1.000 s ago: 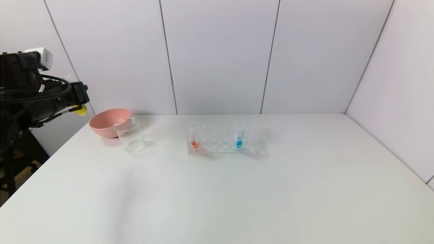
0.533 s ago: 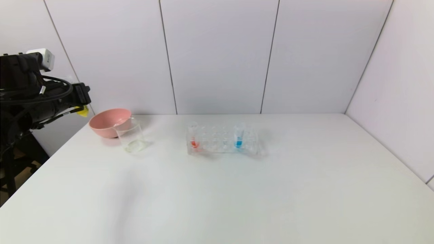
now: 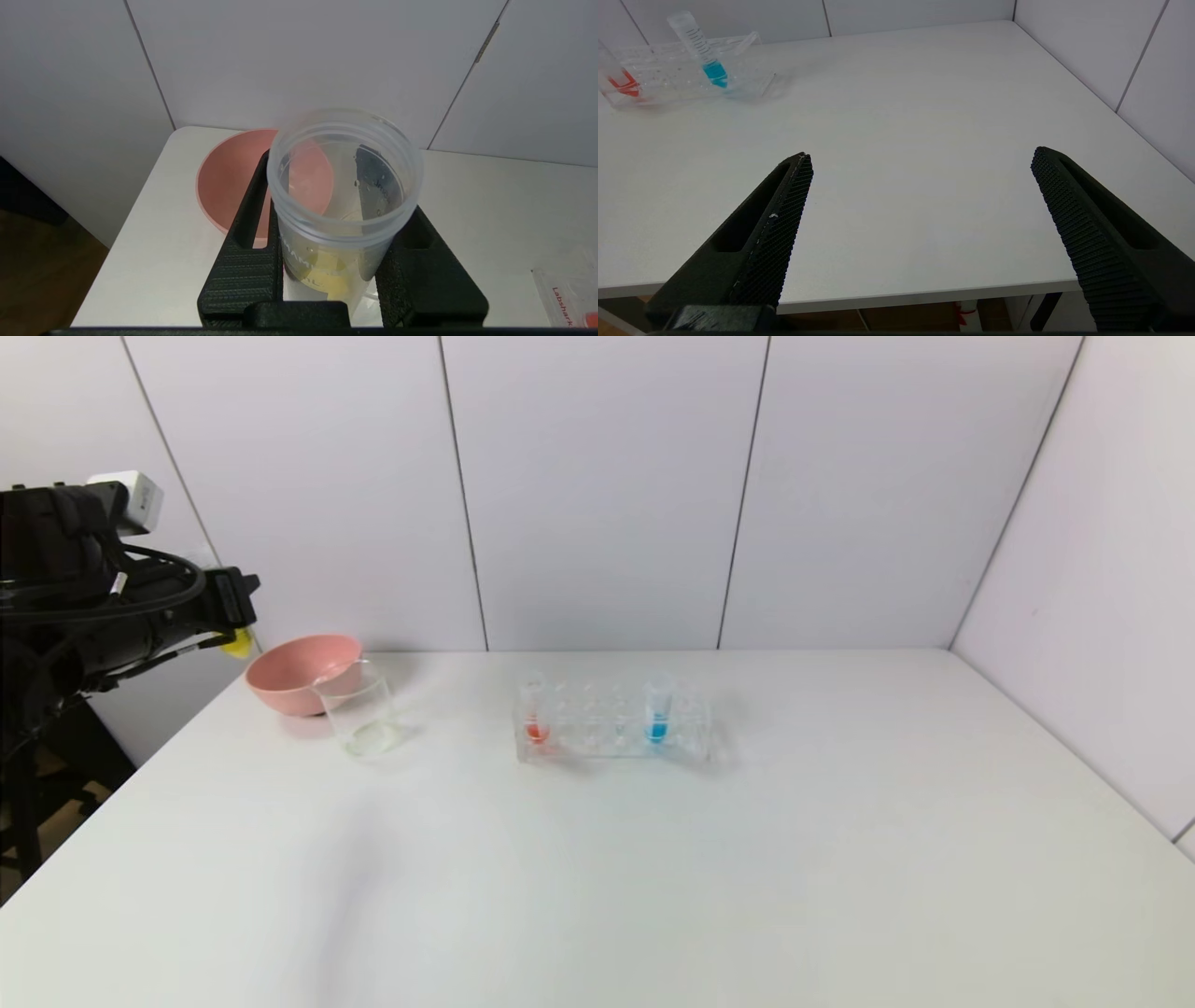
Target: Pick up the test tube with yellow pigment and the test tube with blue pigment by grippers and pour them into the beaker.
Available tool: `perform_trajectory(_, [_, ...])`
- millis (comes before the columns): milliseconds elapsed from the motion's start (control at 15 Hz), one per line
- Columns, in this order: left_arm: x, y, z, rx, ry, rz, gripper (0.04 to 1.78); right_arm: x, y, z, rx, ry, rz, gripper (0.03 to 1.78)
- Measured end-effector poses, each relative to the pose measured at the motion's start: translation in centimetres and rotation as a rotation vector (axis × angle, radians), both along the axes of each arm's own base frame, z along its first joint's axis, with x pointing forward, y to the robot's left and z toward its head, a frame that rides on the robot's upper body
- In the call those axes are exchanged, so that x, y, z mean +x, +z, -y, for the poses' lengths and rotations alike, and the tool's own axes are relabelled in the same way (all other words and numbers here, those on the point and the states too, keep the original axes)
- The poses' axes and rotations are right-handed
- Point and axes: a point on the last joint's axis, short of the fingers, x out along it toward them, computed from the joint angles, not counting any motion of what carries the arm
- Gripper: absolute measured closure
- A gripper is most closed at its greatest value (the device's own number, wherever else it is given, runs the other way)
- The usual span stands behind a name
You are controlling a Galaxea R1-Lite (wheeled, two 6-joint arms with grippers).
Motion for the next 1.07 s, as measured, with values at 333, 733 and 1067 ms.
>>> perform_trajectory(333, [0.2, -1.1, -1.7, 0.084, -0.102, -0.067, 1.27, 0.0, 0.0, 0.0, 0.000, 0.000, 0.000, 0.10])
perform_trajectory(733, [1.0, -1.2, -2.8, 0.164, -0.163, -0.107, 1.27, 0.0, 0.0, 0.0, 0.000, 0.000, 0.000, 0.10])
perform_trajectory(1067, [2.2, -0.5, -4.8, 0.322, -0.318, -0.097, 1.27, 0.0, 0.0, 0.0, 0.000, 0.000, 0.000, 0.10])
